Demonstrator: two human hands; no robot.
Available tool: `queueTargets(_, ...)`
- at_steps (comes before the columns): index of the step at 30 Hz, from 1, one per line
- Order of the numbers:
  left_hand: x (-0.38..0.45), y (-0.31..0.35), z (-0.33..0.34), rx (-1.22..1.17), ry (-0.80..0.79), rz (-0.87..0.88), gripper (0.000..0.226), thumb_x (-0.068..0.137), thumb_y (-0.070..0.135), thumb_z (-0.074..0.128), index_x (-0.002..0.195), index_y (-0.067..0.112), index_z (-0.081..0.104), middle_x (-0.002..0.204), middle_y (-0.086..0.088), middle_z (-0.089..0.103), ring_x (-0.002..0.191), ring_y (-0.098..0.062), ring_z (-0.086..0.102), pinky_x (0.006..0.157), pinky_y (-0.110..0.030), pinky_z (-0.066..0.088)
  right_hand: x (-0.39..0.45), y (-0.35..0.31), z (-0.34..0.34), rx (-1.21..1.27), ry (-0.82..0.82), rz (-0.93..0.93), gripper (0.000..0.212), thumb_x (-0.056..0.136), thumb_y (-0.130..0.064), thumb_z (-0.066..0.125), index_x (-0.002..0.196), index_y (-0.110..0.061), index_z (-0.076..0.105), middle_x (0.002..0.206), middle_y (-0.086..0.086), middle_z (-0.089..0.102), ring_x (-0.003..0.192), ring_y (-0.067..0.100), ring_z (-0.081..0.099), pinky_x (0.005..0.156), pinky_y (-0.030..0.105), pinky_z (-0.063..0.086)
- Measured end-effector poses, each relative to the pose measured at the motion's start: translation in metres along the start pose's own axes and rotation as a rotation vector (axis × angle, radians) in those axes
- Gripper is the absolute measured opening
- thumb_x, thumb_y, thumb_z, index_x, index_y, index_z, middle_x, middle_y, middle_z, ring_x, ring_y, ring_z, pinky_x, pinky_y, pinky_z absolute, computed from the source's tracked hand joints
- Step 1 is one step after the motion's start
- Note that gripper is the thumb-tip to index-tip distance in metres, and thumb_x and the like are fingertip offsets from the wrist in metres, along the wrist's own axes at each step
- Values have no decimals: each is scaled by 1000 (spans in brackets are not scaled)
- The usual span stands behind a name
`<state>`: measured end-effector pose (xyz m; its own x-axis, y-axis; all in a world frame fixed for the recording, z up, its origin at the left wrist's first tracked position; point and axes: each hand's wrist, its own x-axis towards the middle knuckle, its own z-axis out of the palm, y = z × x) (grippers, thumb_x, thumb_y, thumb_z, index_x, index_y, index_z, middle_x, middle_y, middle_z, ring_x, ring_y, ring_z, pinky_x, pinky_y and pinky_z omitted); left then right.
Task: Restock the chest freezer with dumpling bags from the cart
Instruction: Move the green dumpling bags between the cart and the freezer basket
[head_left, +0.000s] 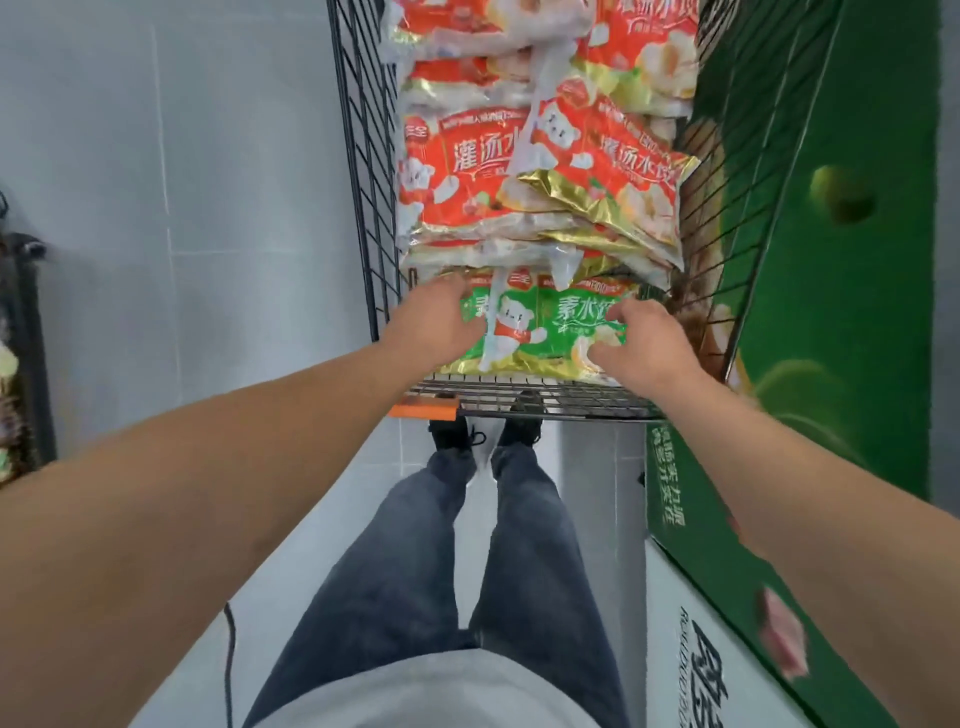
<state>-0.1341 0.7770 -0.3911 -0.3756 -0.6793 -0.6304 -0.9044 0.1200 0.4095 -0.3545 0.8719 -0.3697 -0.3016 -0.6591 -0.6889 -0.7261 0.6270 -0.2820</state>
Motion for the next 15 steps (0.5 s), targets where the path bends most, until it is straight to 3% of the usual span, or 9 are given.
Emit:
queueTargets(6,42,-6,38,-53,-63,-90,55,93,37,60,139,8,52,133,-14,61,121,-33,57,97,-38,49,54,13,23,6,-122,100,57,87,-28,68,139,-12,50,144,14,44,128,30,48,100,32,40)
queueTargets(11,81,-8,73,-157,-80,-196,58,92,37,63,140,8,50,129,-11,62,115,-27,59,79,-24,38,87,33,44,22,-168,152,59,88,-29,67,141,-12,48,145,13,41,128,30,47,96,29,39)
queueTargets(15,104,-7,95,-249,-51,-276,46,93,29,61,131,4,52,119,-14,63,107,-31,61,81,-31,47,111,45,58,77,-182,220,64,87,-28,69,143,-11,46,149,13,40,129,31,48,99,31,42)
